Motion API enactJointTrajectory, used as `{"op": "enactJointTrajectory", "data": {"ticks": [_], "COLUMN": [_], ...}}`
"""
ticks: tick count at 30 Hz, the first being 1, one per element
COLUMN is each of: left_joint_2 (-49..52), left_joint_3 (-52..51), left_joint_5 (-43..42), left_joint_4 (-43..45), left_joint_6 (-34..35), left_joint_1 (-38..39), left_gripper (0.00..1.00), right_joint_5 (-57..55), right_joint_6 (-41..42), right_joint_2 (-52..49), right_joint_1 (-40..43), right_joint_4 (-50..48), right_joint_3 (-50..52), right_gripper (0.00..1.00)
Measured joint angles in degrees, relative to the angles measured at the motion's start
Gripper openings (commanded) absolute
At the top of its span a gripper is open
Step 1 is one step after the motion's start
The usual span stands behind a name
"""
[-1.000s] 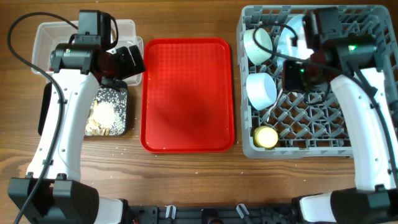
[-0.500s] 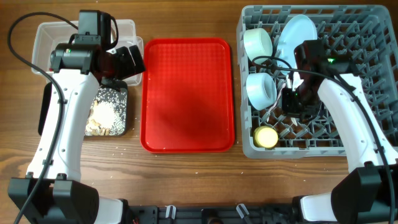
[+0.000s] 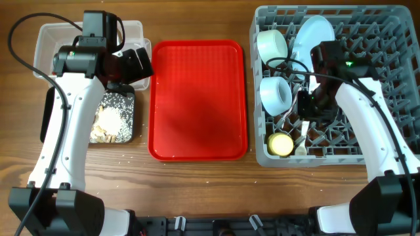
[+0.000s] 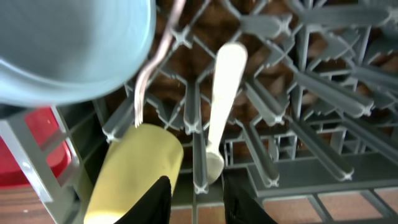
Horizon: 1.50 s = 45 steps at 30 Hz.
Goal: Sort waste into correct bins and load items into the dishwasher rack
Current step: 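Carry the white spoon to the rack and insert it upright, then release the spoon and withdraw the right gripper from the rack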
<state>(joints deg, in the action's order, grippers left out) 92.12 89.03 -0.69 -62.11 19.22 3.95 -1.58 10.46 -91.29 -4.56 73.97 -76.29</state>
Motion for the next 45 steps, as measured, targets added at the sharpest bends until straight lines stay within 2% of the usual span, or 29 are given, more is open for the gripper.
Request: {"op": "enactJointTrajectory", "data": {"ticks": [4,6,8,14,15,16,25,37,45], "left_joint_2": [0.0,0.0,0.0,0.0,0.0,0.0,0.0,0.0,0.0], "left_joint_3": [0.0,0.0,0.0,0.0,0.0,0.0,0.0,0.0,0.0], "left_joint_5": [0.0,0.0,0.0,0.0,0.0,0.0,0.0,0.0,0.0], "left_joint_4": [0.0,0.0,0.0,0.0,0.0,0.0,0.0,0.0,0.0], "left_joint_6": [0.0,0.0,0.0,0.0,0.0,0.0,0.0,0.0,0.0], "left_joint_1": [0.0,0.0,0.0,0.0,0.0,0.0,0.0,0.0,0.0], "left_gripper": [1.0,1.0,1.0,1.0,1.0,1.0,1.0,1.0,1.0], "right_joint_5": [0.5,2.4,5.3,13.0,13.9,14.6,20.5,20.2,19.5], "right_joint_6": [-0.5,-1.7,-3.9,-7.6,-7.6,-7.8,-7.8,-6.8,-9.8], "right_joint_2": [0.0,0.0,0.0,5.8,7.3,8.6,21.2,21.4,21.4], "right_joint_1": [0.0,0.0,0.0,-0.7,-0.7,-0.7,-0.7,-0.7,-0.7], "right_joint_4": [-0.7,-0.8,-0.8,-2.9,-3.4,-3.7,-3.9,-4.1,-7.6], "right_joint_3": [-0.5,-2.6,-5.6,-14.8,-16.1,-16.9,-18.8,-18.8,-18.7], "right_gripper": [0.31,0.47,0.55,0.6,0.82,1.0,1.0,1.0,0.99]}}
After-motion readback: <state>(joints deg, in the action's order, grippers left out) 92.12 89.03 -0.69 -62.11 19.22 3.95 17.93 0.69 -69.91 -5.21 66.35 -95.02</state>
